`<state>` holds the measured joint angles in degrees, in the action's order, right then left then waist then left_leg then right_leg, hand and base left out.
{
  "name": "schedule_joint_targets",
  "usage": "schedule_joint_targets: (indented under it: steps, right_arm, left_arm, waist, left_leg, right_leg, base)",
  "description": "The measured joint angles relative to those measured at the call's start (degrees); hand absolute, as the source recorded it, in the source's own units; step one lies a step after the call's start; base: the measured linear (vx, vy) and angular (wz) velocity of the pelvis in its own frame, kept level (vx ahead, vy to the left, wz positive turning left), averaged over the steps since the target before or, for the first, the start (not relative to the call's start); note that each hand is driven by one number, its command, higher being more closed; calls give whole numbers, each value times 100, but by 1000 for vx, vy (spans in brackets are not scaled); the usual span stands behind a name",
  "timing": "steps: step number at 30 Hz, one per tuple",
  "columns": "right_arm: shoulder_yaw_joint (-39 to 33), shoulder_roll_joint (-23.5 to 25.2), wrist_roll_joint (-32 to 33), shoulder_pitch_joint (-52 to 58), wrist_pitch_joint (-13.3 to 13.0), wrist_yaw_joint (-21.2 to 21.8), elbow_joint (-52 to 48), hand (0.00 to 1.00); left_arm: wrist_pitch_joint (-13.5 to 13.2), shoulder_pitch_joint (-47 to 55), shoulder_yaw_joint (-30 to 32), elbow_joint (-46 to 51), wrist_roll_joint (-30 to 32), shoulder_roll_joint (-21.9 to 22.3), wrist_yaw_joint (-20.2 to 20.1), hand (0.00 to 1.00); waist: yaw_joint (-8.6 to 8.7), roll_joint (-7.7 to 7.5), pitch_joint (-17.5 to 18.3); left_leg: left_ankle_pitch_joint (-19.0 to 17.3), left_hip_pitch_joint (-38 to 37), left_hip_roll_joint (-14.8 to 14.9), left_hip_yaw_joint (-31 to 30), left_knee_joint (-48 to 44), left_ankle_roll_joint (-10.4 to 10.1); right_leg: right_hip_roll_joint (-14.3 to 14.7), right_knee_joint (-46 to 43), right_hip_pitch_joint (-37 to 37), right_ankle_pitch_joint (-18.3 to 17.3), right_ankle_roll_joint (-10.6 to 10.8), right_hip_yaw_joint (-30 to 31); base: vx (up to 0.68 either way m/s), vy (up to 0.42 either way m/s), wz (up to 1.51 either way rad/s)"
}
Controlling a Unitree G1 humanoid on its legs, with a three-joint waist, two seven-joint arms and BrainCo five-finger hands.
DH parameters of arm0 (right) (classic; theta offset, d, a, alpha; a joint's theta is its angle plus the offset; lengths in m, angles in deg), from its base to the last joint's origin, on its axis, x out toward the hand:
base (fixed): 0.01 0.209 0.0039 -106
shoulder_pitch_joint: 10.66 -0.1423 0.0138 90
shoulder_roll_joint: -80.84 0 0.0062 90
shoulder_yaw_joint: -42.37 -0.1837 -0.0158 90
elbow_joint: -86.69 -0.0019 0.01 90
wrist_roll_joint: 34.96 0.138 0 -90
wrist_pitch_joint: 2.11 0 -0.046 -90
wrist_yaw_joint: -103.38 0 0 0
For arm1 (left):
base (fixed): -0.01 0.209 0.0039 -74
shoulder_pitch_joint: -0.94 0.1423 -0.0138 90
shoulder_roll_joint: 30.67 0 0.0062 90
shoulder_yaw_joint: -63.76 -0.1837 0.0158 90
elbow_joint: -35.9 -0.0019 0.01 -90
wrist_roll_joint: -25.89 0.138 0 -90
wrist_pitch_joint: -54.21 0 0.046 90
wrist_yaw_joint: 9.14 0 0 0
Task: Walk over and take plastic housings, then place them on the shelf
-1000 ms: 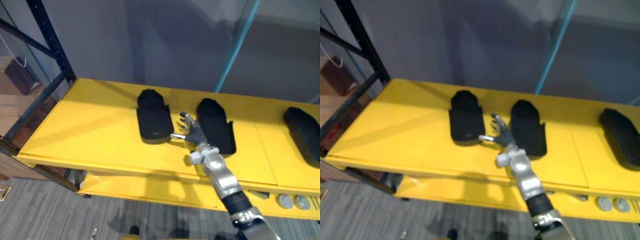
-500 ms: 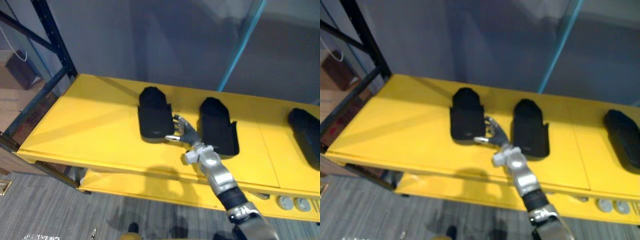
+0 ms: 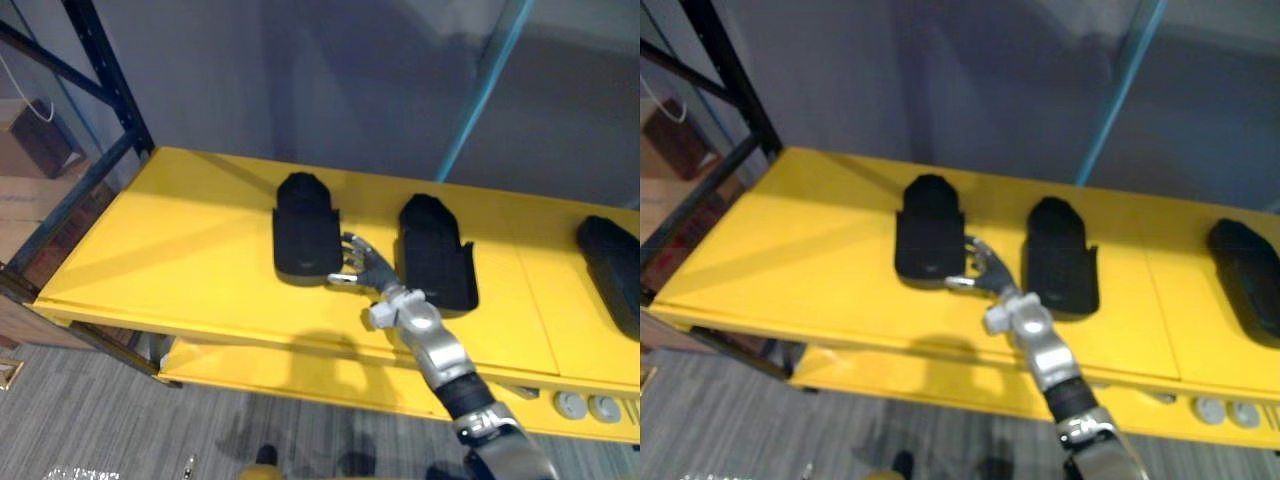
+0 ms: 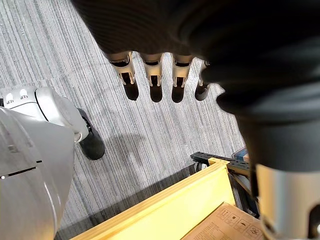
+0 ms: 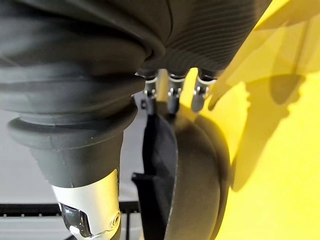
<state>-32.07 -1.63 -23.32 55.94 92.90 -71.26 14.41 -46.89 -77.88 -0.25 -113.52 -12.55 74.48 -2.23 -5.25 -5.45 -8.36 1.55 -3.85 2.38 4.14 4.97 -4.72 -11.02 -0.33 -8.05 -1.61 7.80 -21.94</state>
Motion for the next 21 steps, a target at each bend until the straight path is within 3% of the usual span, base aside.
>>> schedule_joint_targets:
  steps: [21]
  right_arm:
    - [375,-223,111,232,34,735,-610,0]
  left_arm:
    - [1,-7,0,-3,-167,-5,-43,0]
  waist:
    - [125,-48,-34]
  left_leg:
    - [-3,-2,5,86,-4,-2]
  right_leg:
    - [1,7,18,4,7,40]
  base:
    - [0,0,0]
